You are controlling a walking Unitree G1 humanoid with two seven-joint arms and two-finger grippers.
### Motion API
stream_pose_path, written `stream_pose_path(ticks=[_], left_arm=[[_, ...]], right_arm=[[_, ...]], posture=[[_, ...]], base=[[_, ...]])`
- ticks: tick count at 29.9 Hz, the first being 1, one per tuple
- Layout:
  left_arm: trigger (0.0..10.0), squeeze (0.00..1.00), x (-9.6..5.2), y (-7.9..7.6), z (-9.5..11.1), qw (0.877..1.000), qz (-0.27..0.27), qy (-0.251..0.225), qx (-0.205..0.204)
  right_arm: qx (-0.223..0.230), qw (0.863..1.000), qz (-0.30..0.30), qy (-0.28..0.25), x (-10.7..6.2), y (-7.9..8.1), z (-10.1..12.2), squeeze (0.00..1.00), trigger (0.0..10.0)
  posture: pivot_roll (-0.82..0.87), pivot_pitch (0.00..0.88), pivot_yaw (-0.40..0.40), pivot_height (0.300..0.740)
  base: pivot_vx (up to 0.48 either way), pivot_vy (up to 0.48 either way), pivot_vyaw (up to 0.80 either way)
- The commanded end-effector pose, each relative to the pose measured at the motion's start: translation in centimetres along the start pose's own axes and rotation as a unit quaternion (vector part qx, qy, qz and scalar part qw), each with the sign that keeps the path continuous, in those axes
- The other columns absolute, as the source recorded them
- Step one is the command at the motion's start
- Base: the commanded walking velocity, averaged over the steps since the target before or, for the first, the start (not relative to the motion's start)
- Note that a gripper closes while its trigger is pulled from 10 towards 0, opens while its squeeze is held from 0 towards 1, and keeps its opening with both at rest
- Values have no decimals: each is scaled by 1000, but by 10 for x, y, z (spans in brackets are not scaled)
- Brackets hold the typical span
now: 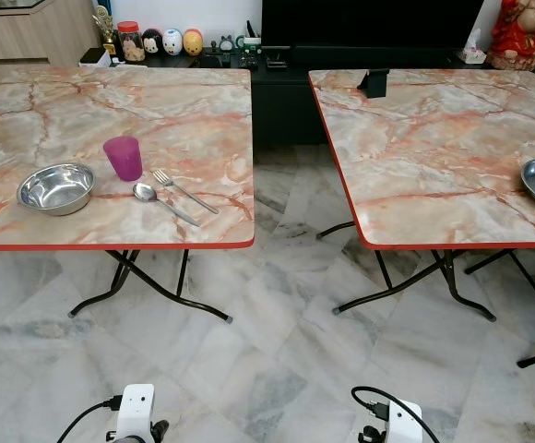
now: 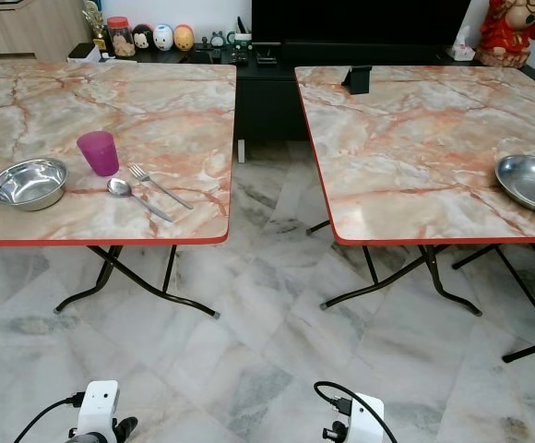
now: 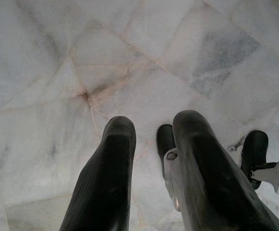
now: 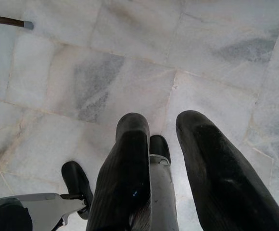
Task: Setting the table
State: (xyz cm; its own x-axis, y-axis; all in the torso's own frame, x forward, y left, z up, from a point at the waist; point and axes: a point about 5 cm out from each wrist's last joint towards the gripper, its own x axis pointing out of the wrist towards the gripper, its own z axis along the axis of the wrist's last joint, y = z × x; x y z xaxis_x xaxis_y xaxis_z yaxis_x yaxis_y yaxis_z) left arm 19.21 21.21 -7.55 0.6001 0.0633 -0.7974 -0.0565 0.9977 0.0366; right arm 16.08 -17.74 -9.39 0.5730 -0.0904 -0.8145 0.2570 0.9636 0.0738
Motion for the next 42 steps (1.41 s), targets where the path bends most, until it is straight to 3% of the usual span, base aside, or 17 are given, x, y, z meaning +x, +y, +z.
stream_pose_path(ticks=[1,9,12,42], left_arm=[[10000,0,0,-1,-2,1000,-1,4,-1],[10000,0,0,-1,-2,1000,-1,3,-1],[10000,0,-1,2,-5,1000,3,4,-28],[10000,0,-6,25,-14,999,20,15,-32]], right_arm=[[-4,1000,-2,2,0,0,0,0,10000],[-7,1000,1,1,0,0,0,0,10000],[13,1000,12,-4,0,1,2,0,10000],[19,1000,10,-5,1,1,4,0,10000]], posture=[[22,0,-8,727],[0,0,0,740],[33,0,-8,740],[37,0,-12,740]], base=[[0,0,0],[0,0,0],[0,0,0],[0,0,0]])
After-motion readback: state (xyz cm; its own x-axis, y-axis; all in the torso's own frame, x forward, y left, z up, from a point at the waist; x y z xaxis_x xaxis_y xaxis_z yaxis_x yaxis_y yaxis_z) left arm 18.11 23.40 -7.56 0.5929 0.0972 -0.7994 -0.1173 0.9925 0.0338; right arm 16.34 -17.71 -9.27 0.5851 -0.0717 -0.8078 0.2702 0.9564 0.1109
